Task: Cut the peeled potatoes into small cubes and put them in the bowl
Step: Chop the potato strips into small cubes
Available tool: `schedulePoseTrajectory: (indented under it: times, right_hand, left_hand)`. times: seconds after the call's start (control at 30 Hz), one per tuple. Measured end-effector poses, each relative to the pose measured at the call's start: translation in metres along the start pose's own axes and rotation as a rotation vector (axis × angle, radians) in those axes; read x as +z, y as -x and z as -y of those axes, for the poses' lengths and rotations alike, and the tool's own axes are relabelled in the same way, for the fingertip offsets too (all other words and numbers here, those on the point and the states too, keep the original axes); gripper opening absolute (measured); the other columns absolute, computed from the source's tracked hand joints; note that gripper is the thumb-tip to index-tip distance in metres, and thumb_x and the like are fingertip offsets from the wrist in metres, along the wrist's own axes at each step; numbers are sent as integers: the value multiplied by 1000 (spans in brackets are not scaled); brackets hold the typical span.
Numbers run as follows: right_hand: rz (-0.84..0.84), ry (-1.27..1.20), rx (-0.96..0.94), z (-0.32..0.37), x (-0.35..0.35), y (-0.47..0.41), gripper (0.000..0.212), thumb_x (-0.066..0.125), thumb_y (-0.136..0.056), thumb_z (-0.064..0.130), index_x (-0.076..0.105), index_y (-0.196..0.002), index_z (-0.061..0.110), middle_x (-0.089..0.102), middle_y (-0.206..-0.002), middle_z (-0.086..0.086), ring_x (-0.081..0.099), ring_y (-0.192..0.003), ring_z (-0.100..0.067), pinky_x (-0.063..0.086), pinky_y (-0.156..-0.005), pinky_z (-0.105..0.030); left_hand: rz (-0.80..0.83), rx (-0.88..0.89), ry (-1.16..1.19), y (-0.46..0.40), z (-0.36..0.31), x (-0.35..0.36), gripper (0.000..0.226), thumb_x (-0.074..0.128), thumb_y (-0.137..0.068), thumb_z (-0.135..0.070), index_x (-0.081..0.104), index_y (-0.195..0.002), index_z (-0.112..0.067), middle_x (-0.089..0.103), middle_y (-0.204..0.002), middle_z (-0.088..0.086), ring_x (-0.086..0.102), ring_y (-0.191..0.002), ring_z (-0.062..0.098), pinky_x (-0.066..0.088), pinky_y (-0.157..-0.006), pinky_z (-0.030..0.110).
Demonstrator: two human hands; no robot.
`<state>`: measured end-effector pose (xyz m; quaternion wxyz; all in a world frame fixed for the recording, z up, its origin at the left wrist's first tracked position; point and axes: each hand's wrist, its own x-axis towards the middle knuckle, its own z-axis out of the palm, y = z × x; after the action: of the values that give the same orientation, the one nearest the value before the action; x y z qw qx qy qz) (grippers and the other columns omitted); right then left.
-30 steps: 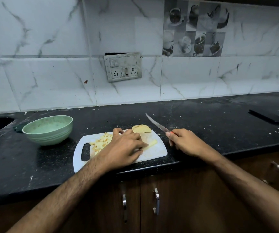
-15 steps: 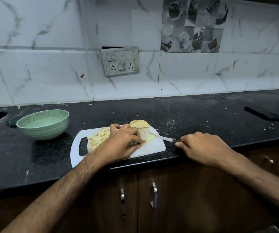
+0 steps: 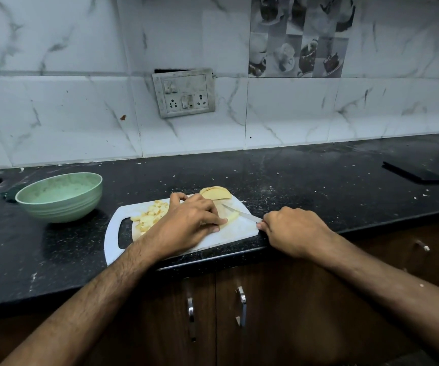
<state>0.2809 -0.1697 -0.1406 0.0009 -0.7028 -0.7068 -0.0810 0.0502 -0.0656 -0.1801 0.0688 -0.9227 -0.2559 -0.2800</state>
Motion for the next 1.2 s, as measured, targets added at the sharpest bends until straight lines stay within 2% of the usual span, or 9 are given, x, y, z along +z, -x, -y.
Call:
schedulePoseTrajectory:
  times: [0.17,0.37,0.47,0.57,0.67,0.8,0.9,1.03,1.2]
  right_hand:
    - [-12,-31,25,-10,-9,2,40,28,-104,50,59,-103,24,64,-114,-7,62,-104,-31,39,-74,-39]
    - [42,-19,9,-20,-16,21,33,31,-103,53,46,-83,31,64,-109,-6,62,-102,-31,40,-73,-37]
    - [58,-55,21,-16,-12,22,33,32,-103,51,48,-84,30,64,-109,-7,62,-101,-31,40,-73,-36]
    - [27,-41,15,-6,-6,18,36,31,-104,49,58,-98,26,65,-111,-7,62,-101,-31,41,-75,-39]
    - [-26,-7,-6,5,0,10,39,28,-105,45,59,-107,21,65,-115,-8,62,-104,-33,39,-75,-39]
    - [-31,-71,27,1,-9,7,39,28,-104,48,59,-106,23,63,-116,-9,60,-106,-34,40,-77,-40]
    - [-9,-63,15,-6,-14,14,35,28,-103,51,53,-94,29,64,-112,-7,61,-103,-33,39,-73,-38]
    - [14,-48,8,-3,-8,23,33,30,-103,50,51,-89,28,65,-109,-6,62,-100,-32,41,-75,-39]
    - [-10,-37,14,7,-2,20,37,31,-104,45,59,-104,22,65,-112,-8,61,-103,-32,39,-76,-39]
  left_hand:
    - [-11,-23,11,2,1,2,21,67,-95,-40,74,-114,-38,57,-105,-23,39,-102,-7,21,-97,41]
    - [32,-36,47,0,3,4,16,62,-98,-38,69,-112,-33,63,-121,-25,47,-120,-6,15,-102,36]
    - [52,-37,53,0,4,4,15,61,-99,-37,67,-112,-32,64,-120,-24,50,-118,-8,16,-107,38]
    - [67,-45,51,-1,4,3,16,61,-99,-36,68,-112,-32,64,-120,-24,51,-118,-7,16,-109,38]
    - [64,-59,60,0,3,2,14,61,-99,-36,68,-111,-32,64,-120,-25,51,-118,-7,17,-108,38]
    - [63,-78,77,0,0,0,15,62,-98,-37,68,-111,-34,66,-119,-26,51,-118,-9,17,-108,36]
    - [47,-76,86,0,1,2,14,63,-98,-37,68,-110,-34,66,-117,-26,51,-116,-9,17,-106,35]
    - [39,-62,81,0,2,3,15,62,-97,-40,67,-111,-36,64,-116,-27,49,-112,-9,15,-104,33]
    - [37,-52,93,-1,2,1,16,63,-97,-40,68,-112,-36,65,-117,-26,51,-115,-5,17,-106,36]
